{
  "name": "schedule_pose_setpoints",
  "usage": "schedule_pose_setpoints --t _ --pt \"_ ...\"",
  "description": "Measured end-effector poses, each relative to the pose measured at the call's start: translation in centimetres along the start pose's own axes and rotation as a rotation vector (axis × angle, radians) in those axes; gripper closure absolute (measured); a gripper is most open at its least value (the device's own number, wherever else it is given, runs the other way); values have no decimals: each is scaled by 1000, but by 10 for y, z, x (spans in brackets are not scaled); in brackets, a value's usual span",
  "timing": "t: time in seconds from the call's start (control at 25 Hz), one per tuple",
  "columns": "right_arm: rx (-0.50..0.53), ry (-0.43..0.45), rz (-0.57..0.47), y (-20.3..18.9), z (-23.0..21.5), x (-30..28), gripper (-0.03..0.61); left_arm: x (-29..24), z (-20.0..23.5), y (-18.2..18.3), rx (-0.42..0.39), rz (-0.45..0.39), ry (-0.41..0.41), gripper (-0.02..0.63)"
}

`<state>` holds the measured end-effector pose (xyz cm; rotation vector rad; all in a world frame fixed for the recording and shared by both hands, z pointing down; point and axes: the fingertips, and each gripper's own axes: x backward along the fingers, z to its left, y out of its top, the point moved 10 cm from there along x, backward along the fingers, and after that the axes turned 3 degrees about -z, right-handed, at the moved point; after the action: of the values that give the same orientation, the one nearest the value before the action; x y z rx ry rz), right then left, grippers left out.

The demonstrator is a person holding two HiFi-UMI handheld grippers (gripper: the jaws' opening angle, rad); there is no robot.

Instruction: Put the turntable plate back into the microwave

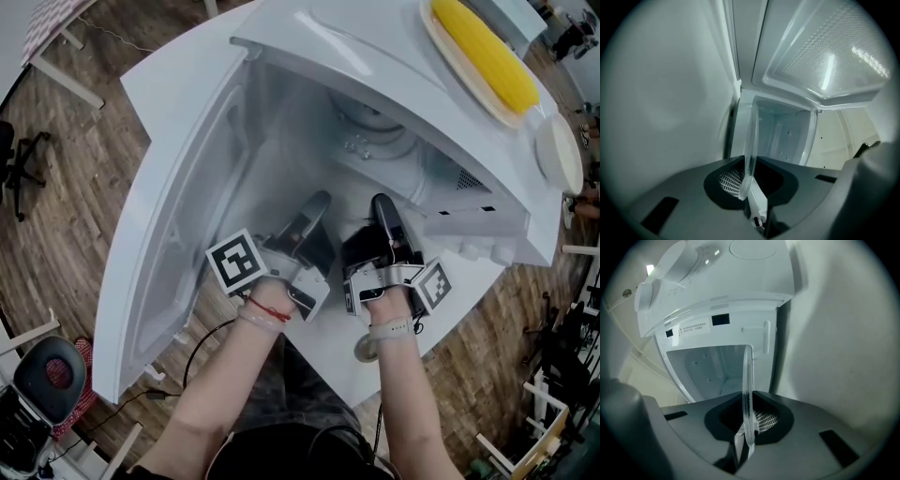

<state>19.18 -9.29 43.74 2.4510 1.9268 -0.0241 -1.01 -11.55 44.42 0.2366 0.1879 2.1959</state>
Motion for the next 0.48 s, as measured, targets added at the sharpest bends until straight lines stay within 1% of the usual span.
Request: schedule_pose_setpoints --t 0.2,0.48 --pt "9 4 5 1 0 -1 537 0 0 -1 -22 -6 12 569" --pt "10 17 -9 1 1 0 537 -4 0 0 -5 -26 17 569"
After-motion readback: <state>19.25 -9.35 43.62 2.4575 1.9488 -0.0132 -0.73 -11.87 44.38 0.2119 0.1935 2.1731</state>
